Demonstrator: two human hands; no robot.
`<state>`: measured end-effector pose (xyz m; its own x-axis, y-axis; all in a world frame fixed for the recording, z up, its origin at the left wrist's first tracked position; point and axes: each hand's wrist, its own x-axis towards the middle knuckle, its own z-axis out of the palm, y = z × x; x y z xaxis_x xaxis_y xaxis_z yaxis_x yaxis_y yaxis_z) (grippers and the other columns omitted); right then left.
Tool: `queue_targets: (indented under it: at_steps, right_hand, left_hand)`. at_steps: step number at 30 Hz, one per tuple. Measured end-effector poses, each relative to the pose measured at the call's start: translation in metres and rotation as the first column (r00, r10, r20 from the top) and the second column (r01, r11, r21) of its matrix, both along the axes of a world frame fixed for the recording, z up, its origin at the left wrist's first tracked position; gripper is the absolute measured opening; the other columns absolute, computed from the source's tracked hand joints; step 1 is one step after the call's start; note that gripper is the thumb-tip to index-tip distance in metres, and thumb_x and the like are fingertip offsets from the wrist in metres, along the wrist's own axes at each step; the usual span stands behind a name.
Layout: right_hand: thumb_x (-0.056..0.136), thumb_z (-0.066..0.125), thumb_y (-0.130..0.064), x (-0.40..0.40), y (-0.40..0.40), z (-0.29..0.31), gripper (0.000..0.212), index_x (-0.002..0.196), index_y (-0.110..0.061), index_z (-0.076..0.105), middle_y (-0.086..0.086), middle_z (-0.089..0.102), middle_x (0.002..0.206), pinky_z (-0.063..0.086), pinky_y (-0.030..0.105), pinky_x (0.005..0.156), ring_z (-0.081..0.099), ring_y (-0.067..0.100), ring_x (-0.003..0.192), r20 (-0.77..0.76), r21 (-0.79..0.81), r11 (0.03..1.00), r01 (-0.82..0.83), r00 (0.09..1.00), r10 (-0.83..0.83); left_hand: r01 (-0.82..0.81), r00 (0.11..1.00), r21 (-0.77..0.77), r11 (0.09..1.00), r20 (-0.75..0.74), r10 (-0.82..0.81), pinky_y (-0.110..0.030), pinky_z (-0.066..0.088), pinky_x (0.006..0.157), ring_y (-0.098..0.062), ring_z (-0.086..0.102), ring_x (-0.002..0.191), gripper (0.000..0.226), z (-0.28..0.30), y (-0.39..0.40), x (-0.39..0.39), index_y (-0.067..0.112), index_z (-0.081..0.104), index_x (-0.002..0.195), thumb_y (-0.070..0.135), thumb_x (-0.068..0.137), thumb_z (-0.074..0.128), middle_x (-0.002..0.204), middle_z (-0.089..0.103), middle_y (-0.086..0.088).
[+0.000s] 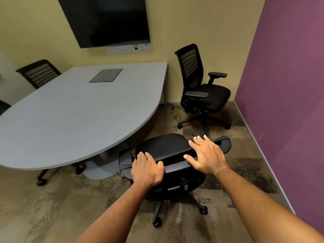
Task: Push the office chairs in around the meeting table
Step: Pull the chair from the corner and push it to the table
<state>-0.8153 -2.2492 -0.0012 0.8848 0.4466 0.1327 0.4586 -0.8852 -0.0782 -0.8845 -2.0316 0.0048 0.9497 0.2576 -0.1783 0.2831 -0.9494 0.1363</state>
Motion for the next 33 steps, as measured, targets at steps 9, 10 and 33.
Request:
queue_targets:
  at_steps: [9, 10, 33]
  right_hand:
    - [0.085, 0.022, -0.068, 0.016, 0.035, -0.001, 0.087, 0.142, -0.007, 0.047, 0.017, 0.047, 0.146, 0.014, 0.039, 0.119, 0.037, 0.027, 0.14, 0.01, -0.005, 0.992, -0.129, 0.992, 0.129]
    - [0.085, 0.022, -0.068, 0.017, 0.04, -0.001, 0.086, 0.142, -0.007, 0.047, 0.017, 0.047, 0.146, 0.013, 0.039, 0.119, 0.037, 0.027, 0.14, 0.009, -0.009, 0.99, -0.139, 0.99, 0.139]
    - [0.08, 0.02, -0.063, 0.087, 0.093, 0.003, 0.074, 0.118, -0.019, 0.066, 0.008, 0.065, 0.119, 0.046, 0.038, 0.091, 0.059, 0.024, 0.108, -0.013, 0.005, 0.942, -0.336, 0.942, 0.336]
  left_hand:
    - [-0.104, 0.992, -0.032, 0.994, 0.066, 0.106, -0.044, 0.019, 0.119, -0.031, 0.025, 0.142, 0.078, -0.002, 0.025, -0.015, -0.002, 0.02, 0.149, 0.049, 0.09, 0.025, 0.153, 0.028, -0.023]
    - [-0.116, 0.991, -0.036, 0.993, 0.059, 0.118, -0.044, 0.019, 0.119, -0.031, 0.024, 0.142, 0.078, -0.002, 0.029, -0.016, -0.002, 0.02, 0.149, 0.049, 0.09, 0.025, 0.153, 0.028, -0.023]
    - [-0.354, 0.927, -0.099, 0.93, 0.099, 0.363, -0.04, 0.028, 0.115, -0.03, 0.037, 0.134, 0.077, 0.004, 0.052, 0.012, 0.006, 0.027, 0.148, 0.049, 0.084, 0.035, 0.15, 0.034, -0.016]
